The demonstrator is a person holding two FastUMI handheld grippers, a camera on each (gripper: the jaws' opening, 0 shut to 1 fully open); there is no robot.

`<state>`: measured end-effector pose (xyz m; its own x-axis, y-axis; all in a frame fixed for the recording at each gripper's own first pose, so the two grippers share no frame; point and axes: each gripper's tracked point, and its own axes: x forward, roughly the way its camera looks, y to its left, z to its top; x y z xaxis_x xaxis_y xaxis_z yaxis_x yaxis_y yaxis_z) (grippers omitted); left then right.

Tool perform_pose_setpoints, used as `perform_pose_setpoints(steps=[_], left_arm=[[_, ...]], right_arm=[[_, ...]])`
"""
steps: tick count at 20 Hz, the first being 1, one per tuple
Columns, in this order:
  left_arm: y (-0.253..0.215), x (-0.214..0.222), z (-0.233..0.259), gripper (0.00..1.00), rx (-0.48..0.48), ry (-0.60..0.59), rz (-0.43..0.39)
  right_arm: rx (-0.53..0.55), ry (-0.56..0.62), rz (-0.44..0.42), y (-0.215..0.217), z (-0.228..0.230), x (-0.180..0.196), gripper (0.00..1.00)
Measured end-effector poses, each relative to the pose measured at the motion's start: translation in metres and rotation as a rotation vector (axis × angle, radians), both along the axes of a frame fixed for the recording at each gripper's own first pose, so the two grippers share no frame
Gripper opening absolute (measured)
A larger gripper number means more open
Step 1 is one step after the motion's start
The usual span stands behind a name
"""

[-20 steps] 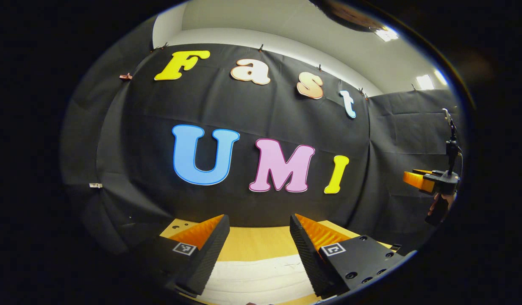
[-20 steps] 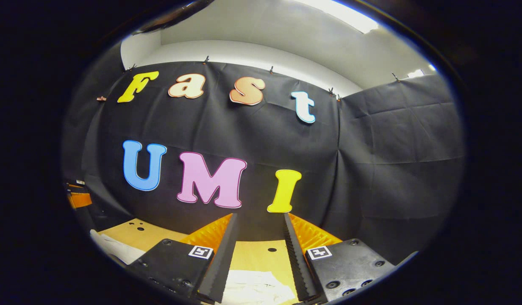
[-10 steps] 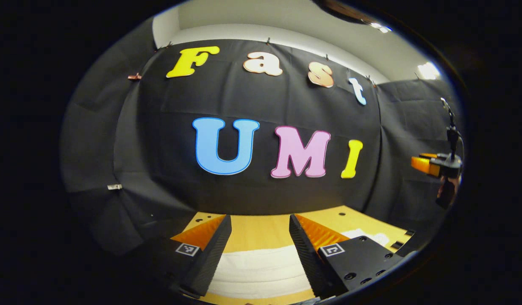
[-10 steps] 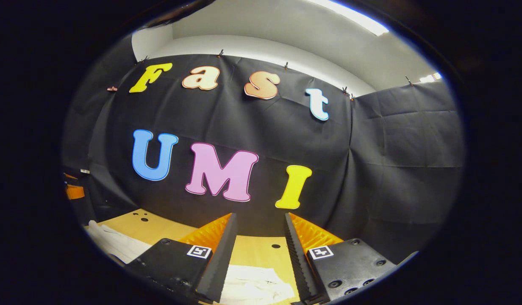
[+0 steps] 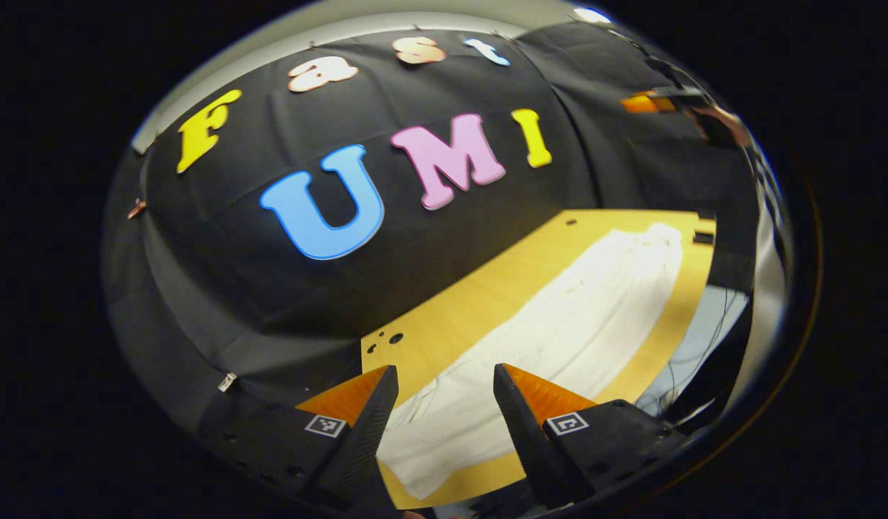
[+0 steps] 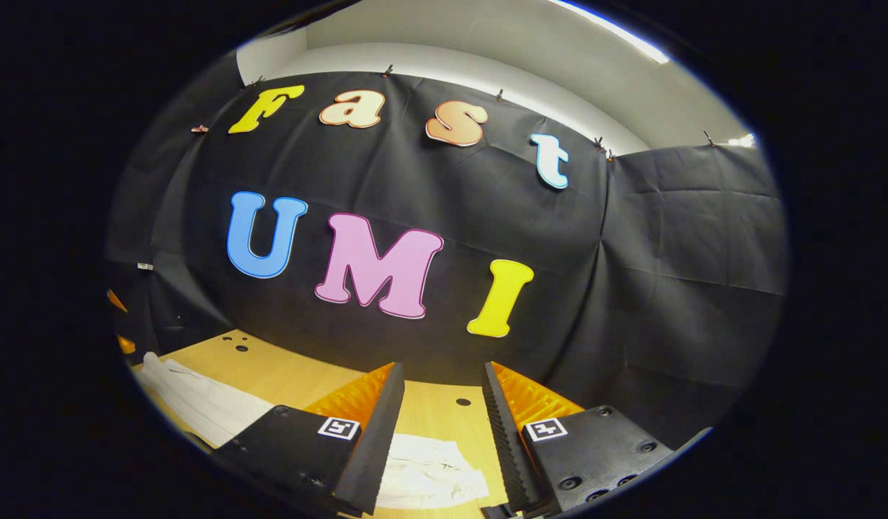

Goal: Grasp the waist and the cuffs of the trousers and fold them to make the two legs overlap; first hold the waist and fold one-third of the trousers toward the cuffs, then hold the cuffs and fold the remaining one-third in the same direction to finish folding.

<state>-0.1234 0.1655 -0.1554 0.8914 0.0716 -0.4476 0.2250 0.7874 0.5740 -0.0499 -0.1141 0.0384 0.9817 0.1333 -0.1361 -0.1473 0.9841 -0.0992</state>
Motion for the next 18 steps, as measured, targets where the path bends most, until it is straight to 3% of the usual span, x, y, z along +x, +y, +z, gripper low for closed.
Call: perform_pose_setpoints(steps=[3, 10, 14, 18], left_arm=[[0.018, -0.016, -0.051, 0.85, 0.125, 0.155, -0.099], [0.055, -0.029, -0.142, 0.86, 0.303, 0.425, -0.213], [0.076, -0.031, -0.175, 0.86, 0.407, 0.507, -0.246], [0.107, -0.025, -0.207, 0.85, 0.491, 0.608, -0.221]], right_arm=[[-0.006, 0.017, -0.019, -0.007, -0.009, -0.006, 0.68], [-0.067, 0.081, -0.057, -0.024, -0.035, -0.022, 0.69], [-0.085, 0.104, -0.083, -0.035, -0.043, -0.031, 0.69], [-0.099, 0.127, -0.109, -0.043, -0.052, -0.037, 0.69]])
